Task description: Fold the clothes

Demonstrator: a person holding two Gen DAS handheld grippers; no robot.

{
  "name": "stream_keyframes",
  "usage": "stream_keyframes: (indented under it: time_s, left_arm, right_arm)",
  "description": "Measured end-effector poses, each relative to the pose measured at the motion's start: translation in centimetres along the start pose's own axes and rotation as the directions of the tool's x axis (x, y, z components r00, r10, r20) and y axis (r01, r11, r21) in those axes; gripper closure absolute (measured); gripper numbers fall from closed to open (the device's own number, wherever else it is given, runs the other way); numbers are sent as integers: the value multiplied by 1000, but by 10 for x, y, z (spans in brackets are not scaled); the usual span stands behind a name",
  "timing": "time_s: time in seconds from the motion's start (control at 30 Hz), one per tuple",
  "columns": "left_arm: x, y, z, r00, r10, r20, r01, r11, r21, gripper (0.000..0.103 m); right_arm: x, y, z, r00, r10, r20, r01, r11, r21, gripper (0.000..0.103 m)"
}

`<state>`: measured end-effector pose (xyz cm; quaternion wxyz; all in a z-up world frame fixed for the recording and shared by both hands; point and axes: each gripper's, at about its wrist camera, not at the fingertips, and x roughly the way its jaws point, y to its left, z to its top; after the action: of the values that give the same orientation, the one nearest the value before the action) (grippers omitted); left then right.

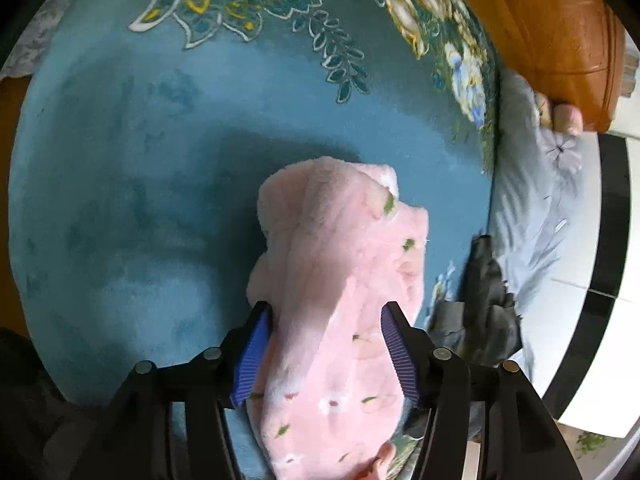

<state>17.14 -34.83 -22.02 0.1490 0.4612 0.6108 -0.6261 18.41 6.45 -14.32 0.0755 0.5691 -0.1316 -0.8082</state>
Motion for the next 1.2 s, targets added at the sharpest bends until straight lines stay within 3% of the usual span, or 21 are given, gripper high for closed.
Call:
stream_keyframes:
  time_s: [0.1,0.2,0.27,0.37,0.43,0.53,0.67,0.8,0.87,0.9,0.93,0.97,1.0,1.07,1.1,1.17,1.2]
  left_arm:
    - [-13,-9,-11,998,-11,67,8,999,45,39]
    - [-20,-24,-27,992,42,120,-57,990,128,39]
    - [-23,-38,-42,985,86,150,-117,971,209,39]
    - [-28,-54,-76,983,96,154,-146,921,362,38]
    - [-15,-67,-105,993,82,86,-113,878,465,38]
    - [22,-86,-153,994,82,-77,-21,810,587,38]
    - [76,-96,-216,961,181,-212,14,729,685,38]
    - [113,-95,-261,915,335,-225,-34,619,784,38]
    - [120,-96,-270,898,380,-223,-50,589,806,40]
    - [123,-94,-273,890,398,-220,-58,580,813,49]
    - [125,-92,-277,883,416,-218,-67,570,819,62]
    - [128,-91,-280,875,433,-215,-75,560,825,88]
    - [129,-89,-282,869,447,-213,-82,553,829,92]
    - [127,-86,-279,871,440,-220,-84,574,814,93]
    - [124,-85,-276,877,423,-228,-81,598,798,94]
    - [119,-81,-271,884,396,-248,-69,635,769,94]
    - [117,-79,-269,887,382,-259,-61,653,755,94]
  right_arm:
    - [-10,11,0,998,42,46,-39,998,-53,94]
    - [-2,22,-3,998,60,31,-55,989,-135,94]
    - [24,21,-4,996,65,-64,-73,989,-125,93]
    - [39,8,-7,984,129,-125,-135,990,-42,89]
    - [28,-1,-4,974,188,-126,-191,981,-13,65]
    - [-5,-27,4,971,224,-78,-225,974,2,61]
    - [-51,-100,16,999,43,33,-44,998,51,61]
    - [-92,-205,-2,981,-174,85,145,950,277,61]
    - [-116,-257,-25,946,-309,101,251,891,378,61]
    - [-126,-286,-41,930,-358,86,282,842,460,61]
    - [-136,-315,-57,914,-400,65,306,785,538,61]
    - [-144,-342,-75,908,-418,38,306,721,622,61]
    - [-152,-370,-97,904,-427,14,287,633,719,61]
    - [-170,-418,-152,905,-425,7,189,418,889,61]
    - [-174,-431,-174,908,-419,12,142,333,932,61]
    - [-174,-447,-202,916,-401,32,61,219,974,61]
    - [-168,-454,-210,924,-378,55,19,189,982,61]
